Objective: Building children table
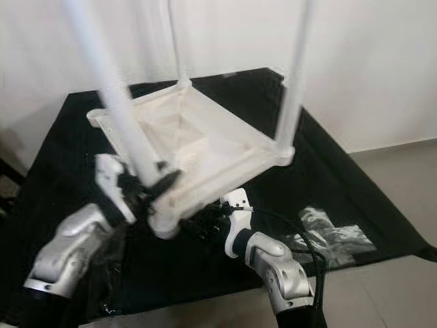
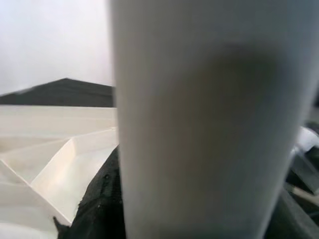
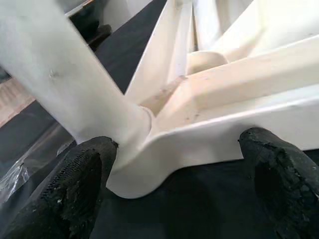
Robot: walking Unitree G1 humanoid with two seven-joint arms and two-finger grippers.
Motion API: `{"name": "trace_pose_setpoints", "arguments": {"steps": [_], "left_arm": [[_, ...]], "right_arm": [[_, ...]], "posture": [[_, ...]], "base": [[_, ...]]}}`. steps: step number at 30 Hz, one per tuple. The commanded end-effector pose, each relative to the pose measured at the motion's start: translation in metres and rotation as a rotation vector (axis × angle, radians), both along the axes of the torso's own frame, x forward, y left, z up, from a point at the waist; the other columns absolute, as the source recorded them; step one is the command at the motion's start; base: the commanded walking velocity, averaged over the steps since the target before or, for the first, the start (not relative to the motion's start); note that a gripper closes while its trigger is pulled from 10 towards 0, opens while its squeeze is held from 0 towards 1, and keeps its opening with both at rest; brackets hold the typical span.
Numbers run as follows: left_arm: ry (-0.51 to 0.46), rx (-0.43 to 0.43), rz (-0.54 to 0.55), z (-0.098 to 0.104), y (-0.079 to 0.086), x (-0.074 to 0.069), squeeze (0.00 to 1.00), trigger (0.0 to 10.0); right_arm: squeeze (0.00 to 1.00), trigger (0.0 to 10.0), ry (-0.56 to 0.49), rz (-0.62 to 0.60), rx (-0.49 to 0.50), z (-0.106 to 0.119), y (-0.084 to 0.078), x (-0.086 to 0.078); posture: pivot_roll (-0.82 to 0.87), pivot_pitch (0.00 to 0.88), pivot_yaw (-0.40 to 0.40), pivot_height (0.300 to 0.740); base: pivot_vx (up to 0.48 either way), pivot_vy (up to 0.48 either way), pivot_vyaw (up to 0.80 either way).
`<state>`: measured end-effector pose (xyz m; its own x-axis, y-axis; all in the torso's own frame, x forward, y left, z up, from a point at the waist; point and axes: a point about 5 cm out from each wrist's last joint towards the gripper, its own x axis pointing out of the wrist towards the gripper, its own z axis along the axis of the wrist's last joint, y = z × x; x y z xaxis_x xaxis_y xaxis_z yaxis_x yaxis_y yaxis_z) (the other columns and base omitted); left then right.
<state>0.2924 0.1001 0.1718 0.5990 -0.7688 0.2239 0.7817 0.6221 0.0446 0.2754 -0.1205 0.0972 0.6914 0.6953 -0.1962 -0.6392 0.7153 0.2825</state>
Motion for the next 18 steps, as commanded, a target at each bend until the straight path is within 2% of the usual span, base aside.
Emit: {"name": "trace_pose_setpoints", "arguments": {"steps": [1, 4, 9, 10, 12, 13, 15, 16, 17, 18], "left_arm": [[0.024, 0.077, -0.009, -0.018, -0.002, 0.001, 0.00, 0.0], [0.020, 0.085, -0.017, -0.019, -0.003, 0.001, 0.00, 0.0], [0.004, 0.086, 0.095, -0.015, 0.005, 0.007, 0.00, 0.0], [0.008, 0.104, 0.219, -0.015, 0.014, 0.016, 0.00, 10.0], [0.017, 0.124, 0.404, -0.016, 0.030, 0.028, 0.00, 10.0], [0.017, 0.124, 0.404, -0.016, 0.030, 0.028, 0.00, 10.0], [0.015, 0.131, 0.542, -0.015, 0.045, 0.035, 0.00, 10.0], [0.015, 0.131, 0.542, -0.015, 0.045, 0.035, 0.00, 10.0], [0.035, 0.128, 0.789, -0.014, 0.075, 0.042, 1.00, 10.0], [0.035, 0.128, 0.789, -0.014, 0.075, 0.042, 1.00, 10.0]], "right_arm": [[0.00, 10.0, 0.003, 0.008, 0.009, 0.000, 0.003, -0.001], [0.00, 10.0, 0.002, 0.008, 0.009, 0.000, 0.003, 0.000], [0.00, 10.0, 0.004, 0.008, 0.012, 0.000, 0.003, -0.001], [0.00, 10.0, 0.004, 0.008, 0.012, 0.000, 0.003, -0.001], [0.00, 10.0, 0.004, 0.008, 0.013, 0.000, 0.003, -0.001], [0.00, 10.0, 0.004, 0.008, 0.013, 0.000, 0.003, -0.001], [0.00, 10.0, 0.004, 0.008, 0.013, 0.000, 0.003, -0.001], [0.00, 10.0, 0.004, 0.008, 0.013, 0.000, 0.003, -0.001], [0.00, 10.0, 0.004, 0.008, 0.013, 0.000, 0.003, -0.001], [0.00, 10.0, 0.004, 0.008, 0.013, 0.000, 0.003, -0.001]], "posture": [[-0.13, 0.000, 0.053, 0.740], [-0.13, 0.000, 0.053, 0.740], [-0.13, 0.000, 0.052, 0.740], [-0.13, 0.000, 0.052, 0.740], [-0.13, 0.000, 0.052, 0.740], [-0.13, 0.000, 0.052, 0.740], [-0.12, 0.000, 0.053, 0.740], [-0.12, 0.000, 0.053, 0.740], [-0.12, 0.000, 0.051, 0.740], [-0.12, 0.000, 0.051, 0.740]], "base": [[0.000, 0.000, 0.00], [0.000, 0.000, 0.00], [0.000, 0.000, 0.00], [0.000, 0.000, 0.00], [0.000, 0.000, 0.00], [0.000, 0.000, 0.00], [0.000, 0.000, 0.00], [0.000, 0.000, 0.00], [0.000, 0.000, 0.00], [0.000, 0.000, 0.00]]}}
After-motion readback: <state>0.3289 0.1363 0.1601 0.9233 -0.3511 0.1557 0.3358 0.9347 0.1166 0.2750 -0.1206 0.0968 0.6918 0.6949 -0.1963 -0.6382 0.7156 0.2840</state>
